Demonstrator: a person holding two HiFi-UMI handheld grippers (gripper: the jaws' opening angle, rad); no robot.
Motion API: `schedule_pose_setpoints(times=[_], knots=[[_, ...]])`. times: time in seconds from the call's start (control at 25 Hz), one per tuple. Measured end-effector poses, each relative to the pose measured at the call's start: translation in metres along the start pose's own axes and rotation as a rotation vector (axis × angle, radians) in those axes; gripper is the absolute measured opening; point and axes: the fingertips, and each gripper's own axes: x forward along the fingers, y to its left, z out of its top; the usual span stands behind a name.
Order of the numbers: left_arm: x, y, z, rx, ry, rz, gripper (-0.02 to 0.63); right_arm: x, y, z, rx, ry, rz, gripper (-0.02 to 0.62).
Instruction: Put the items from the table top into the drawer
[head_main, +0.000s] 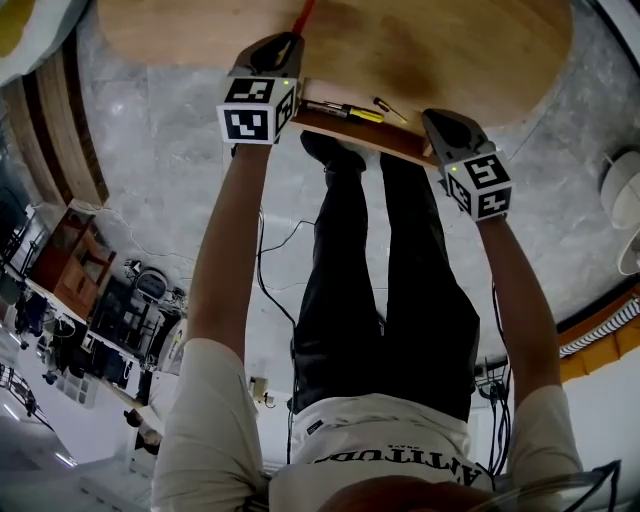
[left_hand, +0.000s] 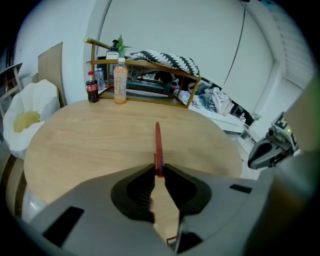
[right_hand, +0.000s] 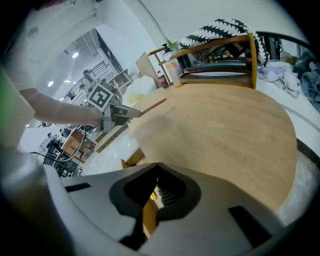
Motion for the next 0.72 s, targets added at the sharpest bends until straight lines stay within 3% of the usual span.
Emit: schedule_pose_setpoints(times=[0.56, 0.72], knots=[[-0.046, -0.077, -0.082, 0.269, 0.064, -0.175, 0.075, 0.009, 0.030, -0.030, 0.001, 0.020, -0.012, 0.018], [-0.050, -0.093, -0.111, 0.314, 0.087, -0.217, 0.075, 0.011, 0.034, -0.044, 0.008, 0.022, -0.017, 0.018]])
